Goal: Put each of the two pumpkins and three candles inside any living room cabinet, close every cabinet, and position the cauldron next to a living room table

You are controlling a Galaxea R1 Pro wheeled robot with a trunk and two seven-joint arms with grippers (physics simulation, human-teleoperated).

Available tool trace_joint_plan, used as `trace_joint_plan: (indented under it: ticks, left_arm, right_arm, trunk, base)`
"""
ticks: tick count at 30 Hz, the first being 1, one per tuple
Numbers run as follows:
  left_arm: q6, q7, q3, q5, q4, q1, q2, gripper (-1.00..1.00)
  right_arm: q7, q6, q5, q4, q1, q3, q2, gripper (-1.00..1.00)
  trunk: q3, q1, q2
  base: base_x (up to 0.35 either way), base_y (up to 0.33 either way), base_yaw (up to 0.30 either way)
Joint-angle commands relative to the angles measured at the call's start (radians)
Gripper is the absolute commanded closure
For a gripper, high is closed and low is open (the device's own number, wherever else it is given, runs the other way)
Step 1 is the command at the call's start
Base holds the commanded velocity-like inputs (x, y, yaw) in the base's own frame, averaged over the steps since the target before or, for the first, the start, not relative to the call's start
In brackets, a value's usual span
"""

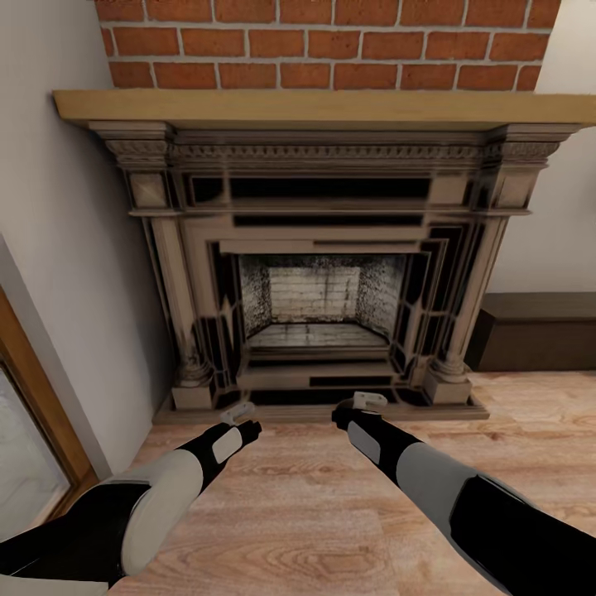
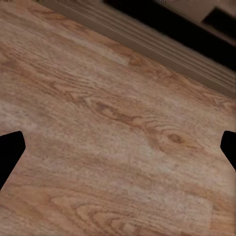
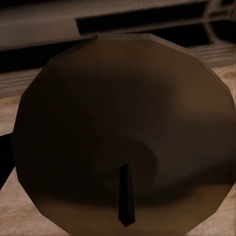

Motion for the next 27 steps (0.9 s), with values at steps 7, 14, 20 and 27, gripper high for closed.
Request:
trace_joint_plan:
  ticks: [7, 14, 20, 27]
  left_arm:
    - [0.005, 0.005, 0.004, -0.001, -0.002, 0.000, -0.002, -1.00]
    - [0.004, 0.005, 0.004, -0.001, -0.002, 0.006, -0.008, -1.00]
    - [0.004, 0.005, 0.004, -0.001, -0.002, 0.006, -0.008, -1.00]
    - [0.005, 0.005, 0.004, -0.001, -0.002, 0.006, -0.008, -1.00]
  right_arm:
    - [-0.006, 0.006, -0.005, -0.002, 0.000, 0.010, 0.001, 1.00]
    - [-0.006, 0.005, -0.005, -0.002, 0.001, 0.010, 0.004, 1.00]
    - [-0.005, 0.005, -0.005, -0.002, 0.001, 0.010, 0.004, 1.00]
    - [-0.005, 0.005, -0.005, -0.002, 0.001, 0.013, 0.006, 1.00]
  trunk:
    - [0.021, -0.027, 0.049]
    - [0.043, -0.054, 0.098]
    - [0.062, -0.077, 0.140]
    - [0.084, -0.104, 0.189]
  base:
    - [0.000, 0.000, 0.000]
    - [0.000, 0.000, 0.000]
    - [0.000, 0.000, 0.000]
    - [0.000, 0.000, 0.000]
